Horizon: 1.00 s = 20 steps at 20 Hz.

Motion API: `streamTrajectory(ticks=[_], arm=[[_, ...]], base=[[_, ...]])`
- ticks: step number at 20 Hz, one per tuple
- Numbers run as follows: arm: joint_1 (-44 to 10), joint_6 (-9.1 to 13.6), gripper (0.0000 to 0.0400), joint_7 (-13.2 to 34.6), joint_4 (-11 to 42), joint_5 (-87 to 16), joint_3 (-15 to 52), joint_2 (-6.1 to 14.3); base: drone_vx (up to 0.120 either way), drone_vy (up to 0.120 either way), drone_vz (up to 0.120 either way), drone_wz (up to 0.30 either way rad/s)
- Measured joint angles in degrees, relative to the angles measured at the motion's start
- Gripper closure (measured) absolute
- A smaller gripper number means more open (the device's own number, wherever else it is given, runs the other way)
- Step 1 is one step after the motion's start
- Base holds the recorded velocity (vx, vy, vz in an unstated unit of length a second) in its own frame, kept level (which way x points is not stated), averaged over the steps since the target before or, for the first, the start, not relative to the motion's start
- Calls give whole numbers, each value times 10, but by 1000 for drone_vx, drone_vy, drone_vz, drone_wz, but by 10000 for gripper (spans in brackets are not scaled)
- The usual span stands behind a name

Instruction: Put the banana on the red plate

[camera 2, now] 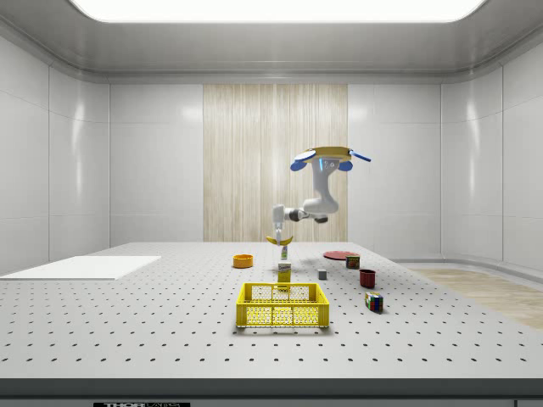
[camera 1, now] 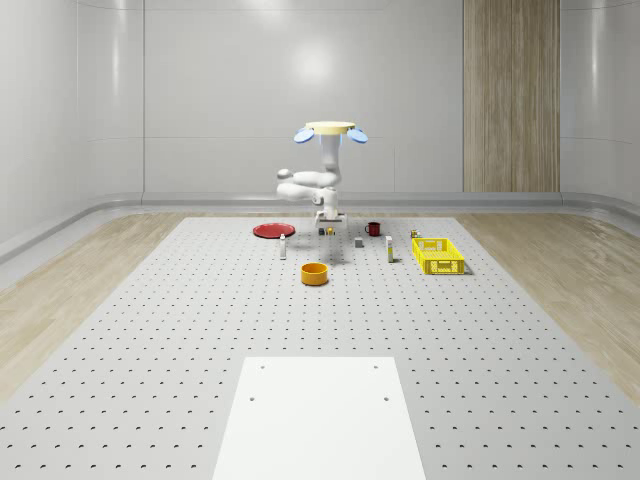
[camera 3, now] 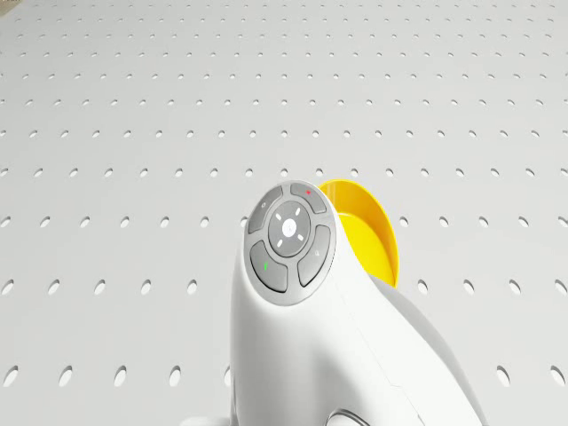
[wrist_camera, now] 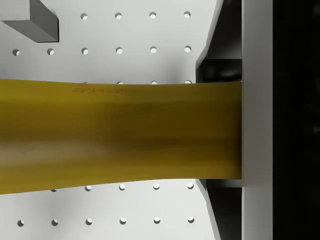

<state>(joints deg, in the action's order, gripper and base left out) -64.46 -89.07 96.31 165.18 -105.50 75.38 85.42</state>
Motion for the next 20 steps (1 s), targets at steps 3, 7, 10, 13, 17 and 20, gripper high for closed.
streamTrajectory(ticks=[3, 7, 10, 13, 17, 20], arm=[[0, -2, 207, 1, 0, 1, 1, 2], [-1, -5, 207, -15, 0, 3, 1, 5], [-2, -8, 207, -45, 0, 4, 2, 9], [-4, -12, 207, -83, 0, 5, 3, 13], [-5, -18, 207, -142, -1, 7, 4, 19], [-6, -22, 207, -189, -1, 9, 4, 23]], base=[[0, 0, 120, 0], [0, 0, 10, -275], [0, 0, 0, -300], [0, 0, 0, -300], [0, 0, 0, -300], [0, 0, 0, -300]])
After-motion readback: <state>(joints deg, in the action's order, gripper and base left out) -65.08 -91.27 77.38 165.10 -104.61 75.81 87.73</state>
